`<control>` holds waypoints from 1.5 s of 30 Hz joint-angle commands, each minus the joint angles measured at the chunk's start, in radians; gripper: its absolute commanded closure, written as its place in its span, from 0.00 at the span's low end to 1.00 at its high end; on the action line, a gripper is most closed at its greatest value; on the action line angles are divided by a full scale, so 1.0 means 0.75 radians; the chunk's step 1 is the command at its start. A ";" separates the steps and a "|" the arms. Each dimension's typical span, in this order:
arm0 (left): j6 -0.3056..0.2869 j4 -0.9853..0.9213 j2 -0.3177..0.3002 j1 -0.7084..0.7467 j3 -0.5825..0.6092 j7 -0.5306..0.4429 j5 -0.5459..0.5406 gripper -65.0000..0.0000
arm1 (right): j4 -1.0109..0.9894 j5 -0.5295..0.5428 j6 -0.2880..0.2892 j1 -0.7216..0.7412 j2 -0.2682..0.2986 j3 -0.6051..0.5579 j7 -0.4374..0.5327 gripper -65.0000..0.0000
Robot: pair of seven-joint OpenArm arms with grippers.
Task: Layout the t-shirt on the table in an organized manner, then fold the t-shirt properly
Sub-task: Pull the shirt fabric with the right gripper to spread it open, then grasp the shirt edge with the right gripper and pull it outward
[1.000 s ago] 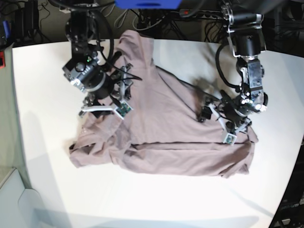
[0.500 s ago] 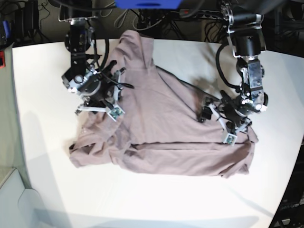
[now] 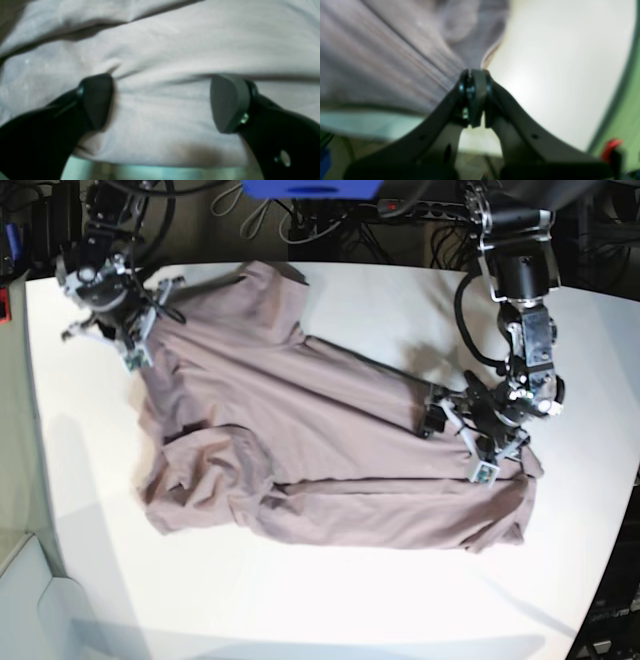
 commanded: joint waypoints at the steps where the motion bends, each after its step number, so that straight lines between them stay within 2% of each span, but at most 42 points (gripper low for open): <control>1: 0.006 -0.005 -0.002 0.008 0.000 0.099 0.042 0.07 | 0.025 -0.005 -0.005 -0.013 -0.008 0.016 0.002 0.94; 9: 0.004 -0.005 -0.002 -0.014 0.000 0.099 0.042 0.07 | 0.070 0.000 -0.005 -0.091 -0.035 0.039 0.002 0.57; 13: 0.004 0.012 -0.002 -0.014 -0.002 0.109 0.040 0.07 | 0.171 0.000 -0.005 -0.083 -0.045 0.100 0.006 0.46; 17: 0.004 0.128 0.000 0.012 -0.002 0.114 0.040 0.07 | 0.187 0.000 -0.005 0.023 -0.055 0.178 0.010 0.45; 20: 0.004 0.241 0.000 0.053 -0.002 0.116 0.040 0.07 | 0.185 0.002 -0.005 0.107 -0.053 0.168 0.010 0.45; 25: 0.004 0.210 -0.008 0.078 -0.002 0.116 0.042 0.07 | 0.181 0.002 -0.005 0.228 -0.049 -0.002 0.008 0.45; 31: 0.004 0.153 -0.041 0.137 -0.049 0.101 0.042 0.07 | 0.136 0.002 -0.005 0.377 -0.002 -0.201 0.008 0.45; 40: 0.002 0.151 -0.068 0.215 -0.256 0.103 0.042 0.07 | -0.433 -0.005 -0.005 0.739 0.078 -0.223 0.008 0.45; 45: 0.002 0.153 -0.086 0.258 -0.272 0.101 0.040 0.07 | -0.556 0.000 -0.005 0.782 0.057 -0.231 0.008 0.45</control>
